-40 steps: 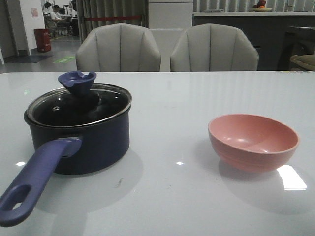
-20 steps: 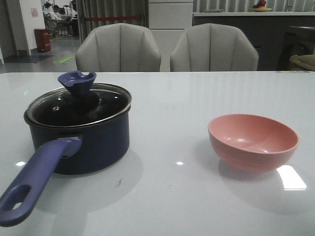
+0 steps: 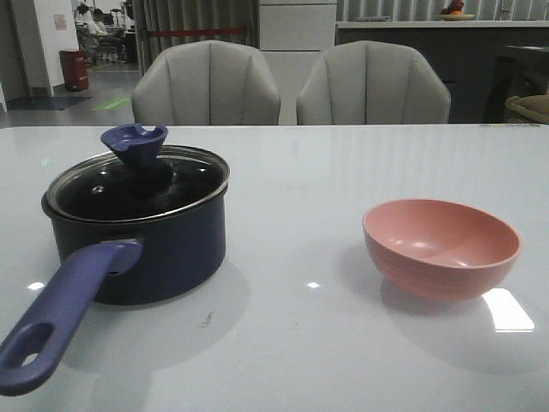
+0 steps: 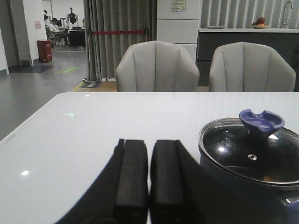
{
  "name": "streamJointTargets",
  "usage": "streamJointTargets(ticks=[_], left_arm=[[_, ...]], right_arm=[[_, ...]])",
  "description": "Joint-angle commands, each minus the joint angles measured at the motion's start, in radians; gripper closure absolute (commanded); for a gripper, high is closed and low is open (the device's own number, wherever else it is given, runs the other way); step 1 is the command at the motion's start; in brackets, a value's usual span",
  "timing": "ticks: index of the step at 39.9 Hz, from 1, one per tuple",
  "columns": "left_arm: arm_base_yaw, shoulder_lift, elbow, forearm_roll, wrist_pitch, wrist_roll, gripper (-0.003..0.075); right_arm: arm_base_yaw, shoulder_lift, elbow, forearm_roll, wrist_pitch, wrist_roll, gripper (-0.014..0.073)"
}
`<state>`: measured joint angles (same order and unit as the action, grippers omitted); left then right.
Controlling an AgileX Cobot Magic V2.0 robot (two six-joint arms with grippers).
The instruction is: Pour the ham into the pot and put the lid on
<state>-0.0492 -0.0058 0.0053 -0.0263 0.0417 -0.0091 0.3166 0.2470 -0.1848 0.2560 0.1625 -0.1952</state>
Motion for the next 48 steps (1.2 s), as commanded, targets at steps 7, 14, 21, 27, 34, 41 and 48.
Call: streamJointTargets(ticks=[7, 14, 21, 27, 34, 41, 48], left_arm=[[0.0, 0.007, 0.021, -0.007, -0.081, -0.001, 0.0607], [0.0, 0.007, 0.021, -0.007, -0.081, -0.001, 0.0607], [0.0, 0.007, 0.021, -0.007, -0.081, -0.001, 0.0607], [0.0, 0.007, 0.021, -0.007, -0.081, -0.001, 0.0607], [0.0, 0.007, 0.021, -0.007, -0.081, -0.001, 0.0607], [0.0, 0.007, 0.021, -0.007, -0.081, -0.001, 0.0607], [0.0, 0.007, 0.021, -0.007, -0.081, -0.001, 0.0607]], right_arm=[[-0.007, 0.01, -0.028, -0.005, -0.084, -0.009, 0.0446], [-0.105, -0.02, -0.025, -0.093, -0.084, -0.004, 0.0446], [-0.193, -0.109, 0.033, -0.25, -0.103, 0.086, 0.0446], [-0.194, -0.173, 0.115, -0.299, -0.162, 0.144, 0.0446], [-0.194, -0.246, 0.187, -0.296, -0.184, 0.146, 0.0446], [-0.194, -0.277, 0.207, -0.271, -0.18, 0.146, 0.0446], [-0.194, -0.277, 0.207, -0.269, -0.178, 0.146, 0.0446]])
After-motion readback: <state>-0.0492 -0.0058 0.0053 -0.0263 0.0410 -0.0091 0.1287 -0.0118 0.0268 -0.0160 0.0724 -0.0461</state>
